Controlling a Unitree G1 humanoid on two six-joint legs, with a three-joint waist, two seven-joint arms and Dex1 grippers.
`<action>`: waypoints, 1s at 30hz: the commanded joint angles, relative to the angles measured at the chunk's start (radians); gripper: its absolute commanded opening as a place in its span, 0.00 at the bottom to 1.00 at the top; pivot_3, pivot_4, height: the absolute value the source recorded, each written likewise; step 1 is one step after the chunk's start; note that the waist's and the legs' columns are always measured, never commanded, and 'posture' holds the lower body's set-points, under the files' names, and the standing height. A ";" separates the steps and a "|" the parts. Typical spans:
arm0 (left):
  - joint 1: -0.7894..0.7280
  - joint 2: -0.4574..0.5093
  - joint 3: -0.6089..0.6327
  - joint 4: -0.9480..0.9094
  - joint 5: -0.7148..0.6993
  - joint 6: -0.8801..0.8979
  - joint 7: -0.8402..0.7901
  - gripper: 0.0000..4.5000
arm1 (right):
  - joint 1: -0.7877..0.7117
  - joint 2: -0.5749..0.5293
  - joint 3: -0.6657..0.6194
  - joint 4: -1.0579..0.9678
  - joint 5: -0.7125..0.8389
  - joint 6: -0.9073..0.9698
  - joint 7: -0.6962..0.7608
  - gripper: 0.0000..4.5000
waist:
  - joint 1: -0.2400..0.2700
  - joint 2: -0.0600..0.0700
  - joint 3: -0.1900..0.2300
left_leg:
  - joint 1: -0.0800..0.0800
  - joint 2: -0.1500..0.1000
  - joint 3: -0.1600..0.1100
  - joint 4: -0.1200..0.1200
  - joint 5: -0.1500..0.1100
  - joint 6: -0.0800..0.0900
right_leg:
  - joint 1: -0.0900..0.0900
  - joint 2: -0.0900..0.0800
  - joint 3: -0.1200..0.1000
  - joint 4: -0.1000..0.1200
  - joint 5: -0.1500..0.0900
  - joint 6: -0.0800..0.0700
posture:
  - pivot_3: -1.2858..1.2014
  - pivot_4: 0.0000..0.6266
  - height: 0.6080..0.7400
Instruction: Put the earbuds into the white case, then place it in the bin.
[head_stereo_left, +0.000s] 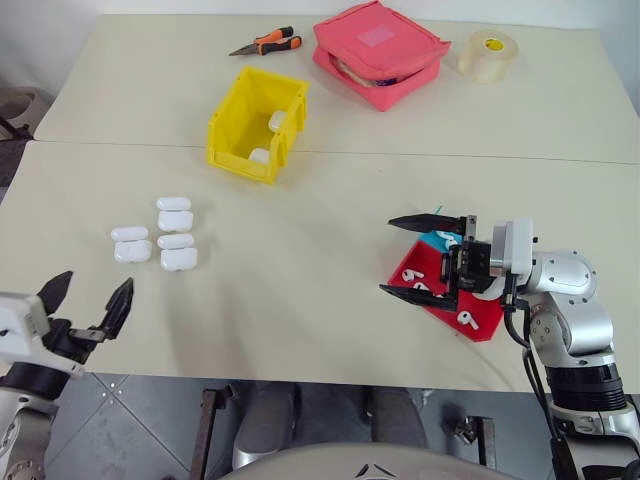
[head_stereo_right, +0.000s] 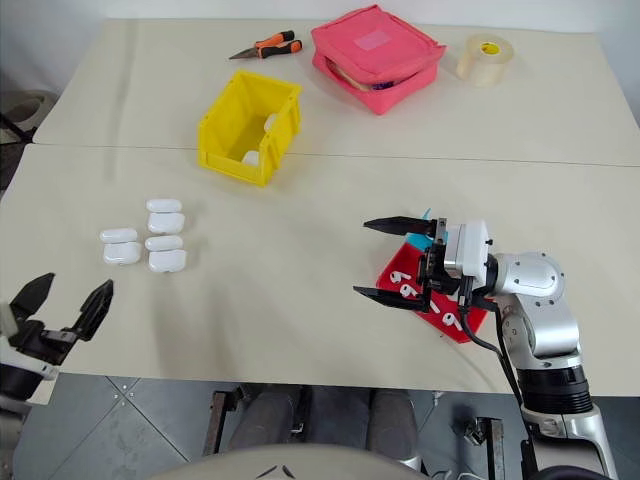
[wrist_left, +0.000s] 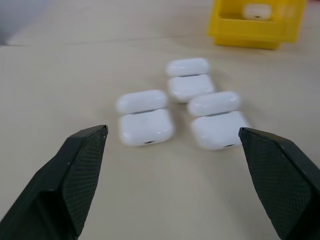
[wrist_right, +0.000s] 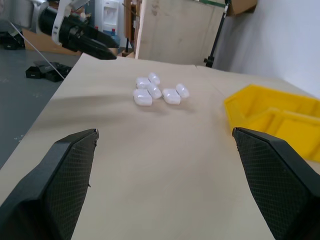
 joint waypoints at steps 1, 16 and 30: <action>-0.047 0.038 -0.011 -0.113 -0.085 0.202 0.146 0.99 | -0.013 -0.020 -0.017 0.002 0.016 0.002 0.017 1.00 | -0.001 0.000 0.000 | 0.000 0.000 0.000 0.000 0.000 0.000 | 0.000 0.000 0.000 0.000 0.000 0.000 | 0.52 0.24 1.00; -0.630 -0.077 -0.093 -0.066 -0.243 0.984 0.672 0.99 | -0.013 -0.061 -0.020 -0.035 0.037 0.073 0.031 1.00 | 0.006 0.000 0.000 | 0.001 -0.001 -0.001 0.000 0.001 -0.002 | -0.001 0.001 0.001 0.004 0.000 -0.001 | 0.52 0.24 1.00; -0.775 -0.083 -0.170 0.049 -0.114 1.101 0.674 0.99 | 0.031 -0.048 -0.025 -0.098 0.033 0.086 -0.042 1.00 | 0.006 -0.001 -0.001 | 0.001 -0.001 -0.001 0.000 0.001 -0.004 | -0.002 0.002 0.001 0.004 -0.001 -0.001 | 0.52 0.24 1.00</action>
